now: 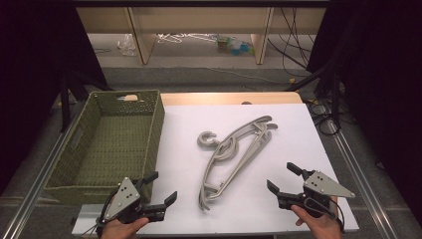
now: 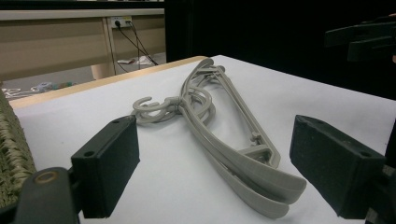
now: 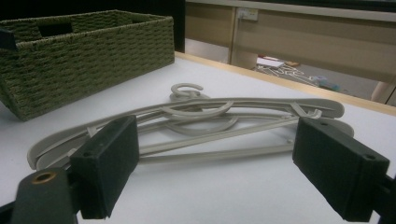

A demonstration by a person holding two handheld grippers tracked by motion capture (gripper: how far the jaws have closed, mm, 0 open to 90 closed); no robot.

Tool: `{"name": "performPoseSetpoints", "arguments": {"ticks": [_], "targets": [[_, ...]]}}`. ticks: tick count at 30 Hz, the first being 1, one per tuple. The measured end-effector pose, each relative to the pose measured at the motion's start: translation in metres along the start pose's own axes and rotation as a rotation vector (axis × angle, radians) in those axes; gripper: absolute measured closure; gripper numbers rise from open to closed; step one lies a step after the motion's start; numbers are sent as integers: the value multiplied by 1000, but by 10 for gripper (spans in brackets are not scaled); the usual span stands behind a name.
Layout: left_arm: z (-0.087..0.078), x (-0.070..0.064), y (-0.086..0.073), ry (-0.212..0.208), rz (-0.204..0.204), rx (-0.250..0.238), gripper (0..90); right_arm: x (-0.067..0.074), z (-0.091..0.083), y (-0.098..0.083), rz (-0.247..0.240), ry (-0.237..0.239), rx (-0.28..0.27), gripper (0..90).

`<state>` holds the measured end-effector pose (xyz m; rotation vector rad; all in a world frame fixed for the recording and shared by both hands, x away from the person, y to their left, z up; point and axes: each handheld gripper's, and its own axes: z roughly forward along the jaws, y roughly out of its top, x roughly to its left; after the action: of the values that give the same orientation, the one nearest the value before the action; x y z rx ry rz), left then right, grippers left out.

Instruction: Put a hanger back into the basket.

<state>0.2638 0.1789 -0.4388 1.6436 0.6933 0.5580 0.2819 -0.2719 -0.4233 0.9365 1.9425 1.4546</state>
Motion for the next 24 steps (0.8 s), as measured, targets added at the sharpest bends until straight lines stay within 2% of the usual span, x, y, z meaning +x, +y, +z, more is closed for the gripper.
{"name": "performPoseSetpoints", "arguments": {"ticks": [2, 3, 4, 5, 6, 8, 9, 10, 11, 14, 18, 19, 20, 21, 22, 24], "targets": [[0, -1, 0, -7, 12, 0, 156, 0, 0, 0, 0, 0, -1, 156], [0, -3, 0, -11, -8, -1, 156, 0, 0, 0, 1, 2, -1, 156], [0, -3, 0, -15, 12, 5, 156, 0, 1, 0, 1, 6, -4, 156], [2, -3, 0, -23, 11, 8, 156, 0, 0, 0, 0, 6, 16, 155], [3, -4, -1, -22, -8, 21, 156, 0, 1, 0, -1, 6, 14, 155], [3, -4, -1, -20, -7, 29, 156, 0, 1, 0, -3, 5, 12, 155], [3, -5, -2, -23, -20, 31, 156, 0, 1, 0, -2, 6, 10, 155], [3, -5, -1, -20, -16, 32, 157, 0, 1, -1, -2, 7, 1, 155], [3, -3, -1, -24, 5, 31, 157, 0, 1, 0, -2, 6, 15, 155], [5, -4, -1, -33, 14, 42, 157, 0, 1, -1, -1, 1, 14, 155], [9, -8, 0, -51, -10, 43, 157, 0, 1, -1, -2, 2, 13, 156], [10, -7, 1, -56, 11, 48, 158, 0, 2, -1, 1, 3, 14, 157], [13, -9, 1, -60, -12, 46, 158, -1, 2, -1, 1, 4, 15, 157], [13, -9, 1, -60, -12, 46, 159, -1, 2, -1, 1, 4, 15, 157], [16, -10, 3, -67, -5, 69, 159, 0, 2, -1, 1, -2, 17, 157], [18, -10, 5, -67, -9, 75, 159, 0, 3, -1, 1, 1, 19, 157]]}}
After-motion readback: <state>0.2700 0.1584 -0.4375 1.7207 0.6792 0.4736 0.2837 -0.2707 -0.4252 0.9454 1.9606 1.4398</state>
